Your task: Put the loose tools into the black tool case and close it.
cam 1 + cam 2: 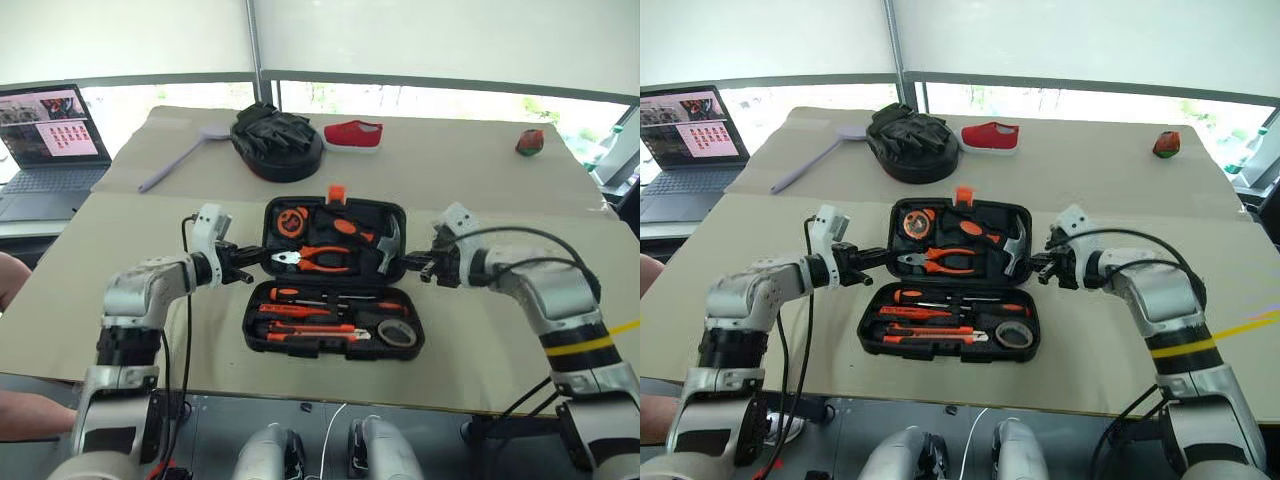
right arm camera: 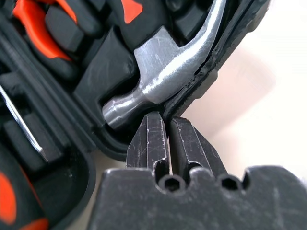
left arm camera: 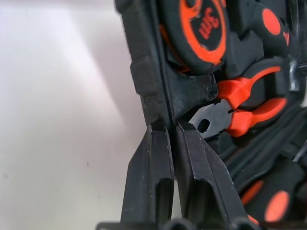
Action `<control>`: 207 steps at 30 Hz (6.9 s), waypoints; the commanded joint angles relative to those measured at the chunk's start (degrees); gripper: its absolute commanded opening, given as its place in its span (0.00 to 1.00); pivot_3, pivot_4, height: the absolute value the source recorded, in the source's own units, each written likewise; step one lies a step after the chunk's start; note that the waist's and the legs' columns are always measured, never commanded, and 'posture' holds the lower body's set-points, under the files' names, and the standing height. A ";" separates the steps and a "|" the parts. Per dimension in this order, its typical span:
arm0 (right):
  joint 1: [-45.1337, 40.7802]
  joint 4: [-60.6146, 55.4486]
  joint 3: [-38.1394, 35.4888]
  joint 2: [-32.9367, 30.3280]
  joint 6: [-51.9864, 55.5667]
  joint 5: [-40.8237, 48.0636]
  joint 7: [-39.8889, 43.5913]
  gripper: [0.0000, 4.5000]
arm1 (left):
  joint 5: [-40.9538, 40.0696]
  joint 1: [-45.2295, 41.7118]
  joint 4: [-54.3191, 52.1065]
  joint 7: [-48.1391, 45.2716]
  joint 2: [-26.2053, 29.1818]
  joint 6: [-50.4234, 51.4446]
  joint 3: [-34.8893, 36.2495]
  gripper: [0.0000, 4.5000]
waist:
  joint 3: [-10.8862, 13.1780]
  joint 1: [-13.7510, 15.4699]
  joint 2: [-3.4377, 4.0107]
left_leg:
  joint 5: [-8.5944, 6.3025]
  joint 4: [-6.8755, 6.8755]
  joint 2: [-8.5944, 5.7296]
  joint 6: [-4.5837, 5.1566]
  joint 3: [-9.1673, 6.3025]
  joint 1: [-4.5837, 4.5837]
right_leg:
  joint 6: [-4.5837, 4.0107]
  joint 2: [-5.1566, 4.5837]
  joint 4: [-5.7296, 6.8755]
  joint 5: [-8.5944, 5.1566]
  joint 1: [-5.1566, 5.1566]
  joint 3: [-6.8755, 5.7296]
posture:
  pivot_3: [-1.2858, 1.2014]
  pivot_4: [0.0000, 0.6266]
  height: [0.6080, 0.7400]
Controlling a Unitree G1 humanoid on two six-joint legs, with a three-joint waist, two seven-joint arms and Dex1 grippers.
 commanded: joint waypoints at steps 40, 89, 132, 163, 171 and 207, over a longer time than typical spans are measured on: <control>44.27 -29.30 0.20 -21.15 -19.19 14.06 6.59 0.00 | 15.38 -4.75 20.20 -11.13 6.95 -43.95 -9.48 0.29 | -0.08 1.63 -0.33 | -0.45 -0.40 0.29 -0.13 0.10 0.85 | 0.24 -0.24 -0.43 -0.35 0.77 -0.08 | 0.52 0.24 1.00; 30.22 -25.20 -6.24 0.56 -12.46 6.28 5.34 0.00 | 14.84 -7.95 -0.76 -19.66 1.21 -12.39 -31.57 0.00 | -0.05 0.14 -0.49 | -0.16 0.15 0.25 0.20 0.17 0.46 | 0.35 -0.06 -0.01 -0.33 0.33 0.19 | 0.52 0.24 1.00; 18.03 -18.98 2.84 8.56 -9.17 -2.23 2.64 0.00 | 14.51 -6.76 -1.93 -13.68 -0.99 -6.95 -28.88 0.00 | -0.61 0.68 -0.27 | -0.51 -0.17 0.24 -0.16 -0.20 0.95 | 0.27 -0.18 -0.32 -0.40 1.00 -0.07 | 0.52 0.24 1.00; 14.27 -16.66 7.93 13.47 -1.86 -3.97 2.83 0.00 | 15.63 -11.62 0.80 -10.82 1.56 -6.24 -25.36 0.00 | -0.67 -0.38 -0.36 | -0.31 -0.52 0.43 -0.58 -0.24 1.01 | 0.07 0.07 -0.25 -0.50 0.83 -0.07 | 0.52 0.24 1.00; 12.93 -14.73 8.37 15.46 -2.92 -4.37 2.27 0.00 | 16.17 -8.12 -1.97 -12.96 3.86 0.90 -31.73 0.00 | -0.67 -0.33 -0.36 | -0.31 -0.52 0.43 -0.60 -0.24 1.01 | 0.03 0.07 -0.26 -0.53 0.84 -0.08 | 0.52 0.24 1.00; 19.73 -21.56 -1.50 5.88 -1.53 3.30 9.27 0.00 | 4.03 -0.52 -7.79 -14.08 3.00 -13.90 -11.04 0.34 | -0.68 0.21 -0.46 | -0.23 -0.85 0.33 -0.73 -0.36 0.58 | -0.16 -0.09 -0.41 -0.55 0.33 -0.19 | 0.52 0.24 1.00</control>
